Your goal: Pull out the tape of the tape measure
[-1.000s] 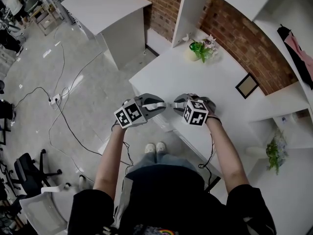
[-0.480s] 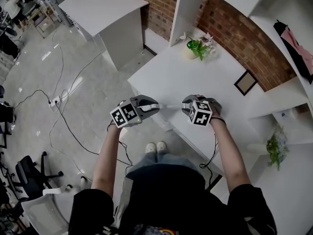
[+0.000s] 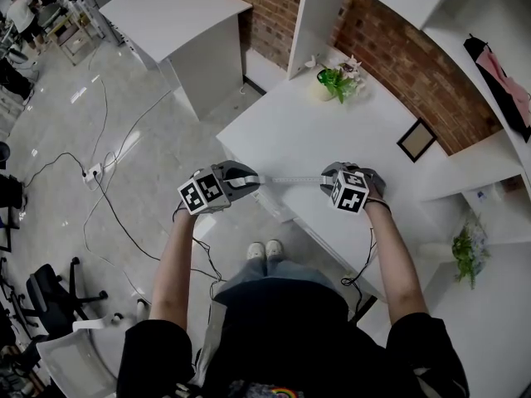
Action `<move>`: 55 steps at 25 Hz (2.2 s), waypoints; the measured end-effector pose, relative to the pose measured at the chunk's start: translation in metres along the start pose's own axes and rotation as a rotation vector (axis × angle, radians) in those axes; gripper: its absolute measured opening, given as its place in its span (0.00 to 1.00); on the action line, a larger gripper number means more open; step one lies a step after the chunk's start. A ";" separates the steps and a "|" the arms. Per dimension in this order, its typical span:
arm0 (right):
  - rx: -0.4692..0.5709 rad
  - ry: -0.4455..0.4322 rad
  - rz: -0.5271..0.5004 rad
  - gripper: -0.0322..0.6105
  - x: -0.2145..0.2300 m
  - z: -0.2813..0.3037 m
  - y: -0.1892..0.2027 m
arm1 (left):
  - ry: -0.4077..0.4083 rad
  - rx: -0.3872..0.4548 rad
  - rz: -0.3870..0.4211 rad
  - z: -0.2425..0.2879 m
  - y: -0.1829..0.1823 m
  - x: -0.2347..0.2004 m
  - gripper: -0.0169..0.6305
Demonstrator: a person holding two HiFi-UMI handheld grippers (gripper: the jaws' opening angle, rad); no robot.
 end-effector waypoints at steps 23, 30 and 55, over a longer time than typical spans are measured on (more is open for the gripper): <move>-0.050 0.004 0.099 0.22 0.041 -0.006 0.051 | 0.041 -0.121 0.008 -0.010 0.012 -0.043 0.16; -0.032 -0.013 0.115 0.22 0.077 0.010 0.059 | 0.045 -0.174 0.024 0.013 0.012 -0.085 0.16; 0.038 -0.005 0.251 0.23 0.123 0.061 0.080 | 0.112 -0.400 0.064 0.061 0.050 -0.147 0.16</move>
Point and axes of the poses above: the fingertips, and each gripper's own axes: z forward along the fingers, x to its right, y out of its underside, the point moved 8 cm from there along -z, backward along the fingers, and after that the axes turned 12 degrees about x, right-handed, at the moved point
